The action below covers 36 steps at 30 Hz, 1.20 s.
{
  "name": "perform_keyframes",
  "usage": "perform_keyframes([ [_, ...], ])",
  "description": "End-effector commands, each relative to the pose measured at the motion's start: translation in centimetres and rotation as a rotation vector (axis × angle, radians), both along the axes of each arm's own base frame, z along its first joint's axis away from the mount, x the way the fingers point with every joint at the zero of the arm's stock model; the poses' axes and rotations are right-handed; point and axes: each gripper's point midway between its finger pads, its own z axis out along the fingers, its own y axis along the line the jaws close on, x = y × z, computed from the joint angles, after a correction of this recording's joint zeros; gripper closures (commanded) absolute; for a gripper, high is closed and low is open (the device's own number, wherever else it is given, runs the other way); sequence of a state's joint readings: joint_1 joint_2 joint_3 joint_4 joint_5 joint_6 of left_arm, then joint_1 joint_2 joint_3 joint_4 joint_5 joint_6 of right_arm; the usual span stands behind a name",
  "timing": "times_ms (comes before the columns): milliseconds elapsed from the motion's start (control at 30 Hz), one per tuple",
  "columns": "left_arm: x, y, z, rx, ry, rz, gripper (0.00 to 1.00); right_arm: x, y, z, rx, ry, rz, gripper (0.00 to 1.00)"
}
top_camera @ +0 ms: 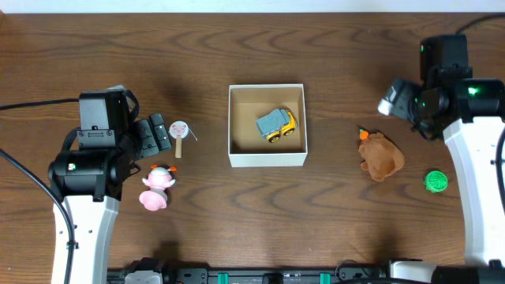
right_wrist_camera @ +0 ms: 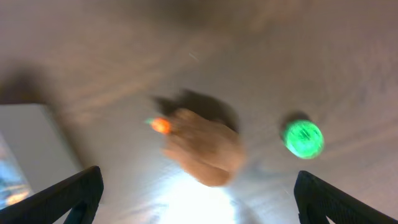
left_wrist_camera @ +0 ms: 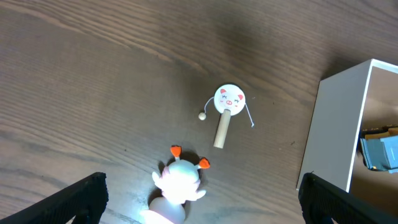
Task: Pack container
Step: 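Move right gripper to the brown teddy bear and grasp it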
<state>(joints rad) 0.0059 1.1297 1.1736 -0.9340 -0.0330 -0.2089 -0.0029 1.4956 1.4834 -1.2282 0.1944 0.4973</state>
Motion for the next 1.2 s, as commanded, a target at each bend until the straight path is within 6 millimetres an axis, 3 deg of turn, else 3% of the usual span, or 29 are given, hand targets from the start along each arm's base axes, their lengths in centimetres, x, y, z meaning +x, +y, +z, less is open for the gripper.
perform_keyframes([
  [0, 0.2, 0.3, 0.8, 0.009, -0.02, 0.001, 0.02, -1.5, -1.0, -4.2, -0.001, 0.13, 0.022, 0.01],
  [167, 0.2, 0.2, 0.8, 0.009, -0.02, 0.001, 0.02, -2.8, -0.2, -9.8, 0.033, 0.211, 0.174, 0.01],
  [267, 0.2, 0.2, 0.8, 0.009, -0.02, 0.001, 0.02, -3.2, 0.6, -12.0, 0.052, 0.224, 0.274, 0.01],
  [467, 0.2, 0.2, 0.8, 0.009, -0.02, 0.001, 0.02, -3.6, 0.6, -14.6, 0.045, 0.217, 0.291, 0.01],
  [700, 0.2, 0.2, 0.8, 0.009, -0.02, 0.001, 0.02, -3.2, 0.6, -16.2, 0.036, 0.171, 0.29, 0.04],
  [800, 0.2, 0.2, 0.8, 0.009, -0.02, 0.001, 0.02, -3.1, 0.6, -16.4, 0.036, 0.163, 0.287, 0.24],
  [1000, 0.2, 0.2, 0.8, 0.009, -0.02, 0.001, 0.02, -2.8, 0.7, -16.4, 0.045, 0.149, 0.265, 0.96],
  [1167, 0.2, 0.2, 0.8, 0.009, -0.02, 0.001, 0.02, -2.6, 1.3, -16.1, 0.077, 0.134, 0.268, 0.99],
])
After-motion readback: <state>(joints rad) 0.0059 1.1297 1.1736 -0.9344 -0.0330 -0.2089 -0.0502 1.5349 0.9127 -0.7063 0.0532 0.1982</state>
